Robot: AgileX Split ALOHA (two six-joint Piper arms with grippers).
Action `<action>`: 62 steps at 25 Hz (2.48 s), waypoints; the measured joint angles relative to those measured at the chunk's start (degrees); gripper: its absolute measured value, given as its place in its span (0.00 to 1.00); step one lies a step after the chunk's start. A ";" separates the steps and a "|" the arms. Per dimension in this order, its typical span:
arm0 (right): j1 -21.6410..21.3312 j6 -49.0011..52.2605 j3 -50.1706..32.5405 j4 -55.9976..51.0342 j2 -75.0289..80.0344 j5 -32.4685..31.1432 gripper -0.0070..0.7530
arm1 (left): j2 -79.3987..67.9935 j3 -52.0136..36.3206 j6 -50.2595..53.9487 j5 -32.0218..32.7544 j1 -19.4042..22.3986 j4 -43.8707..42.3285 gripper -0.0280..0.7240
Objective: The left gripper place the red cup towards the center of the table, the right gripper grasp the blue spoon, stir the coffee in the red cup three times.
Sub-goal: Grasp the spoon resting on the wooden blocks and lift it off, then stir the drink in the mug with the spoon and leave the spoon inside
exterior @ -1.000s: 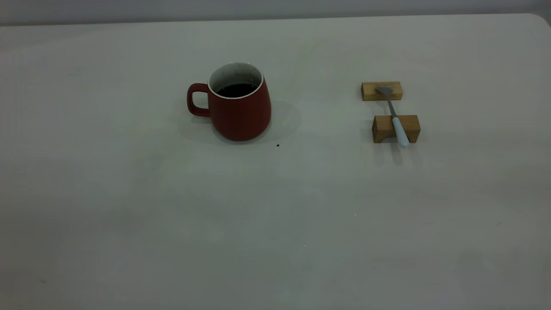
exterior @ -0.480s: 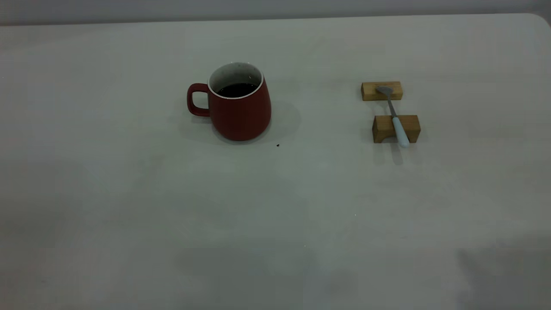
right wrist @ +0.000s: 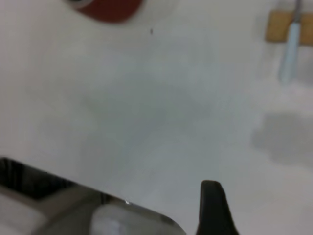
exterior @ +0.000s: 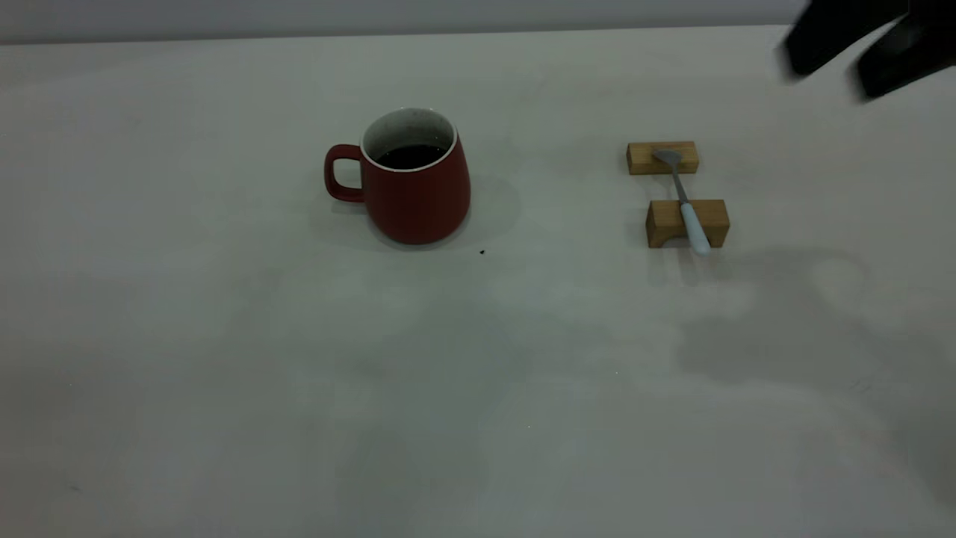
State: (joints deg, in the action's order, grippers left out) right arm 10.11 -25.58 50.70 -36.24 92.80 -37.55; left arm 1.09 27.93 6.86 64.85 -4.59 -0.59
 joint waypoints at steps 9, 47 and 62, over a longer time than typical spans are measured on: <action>5.53 11.57 13.46 7.31 21.66 0.88 0.71 | 0.00 0.00 0.00 0.00 0.00 0.00 0.77; 5.97 26.39 32.82 27.13 48.16 -0.55 0.23 | 0.00 0.00 0.05 0.00 0.00 0.00 0.77; 6.87 18.93 32.82 -1.44 35.23 -11.28 0.17 | 0.00 0.00 0.05 0.00 0.00 0.00 0.77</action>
State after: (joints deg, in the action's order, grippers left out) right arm 16.98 -6.65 83.52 -37.68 128.03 -48.83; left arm 1.09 27.93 6.91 64.85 -4.59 -0.59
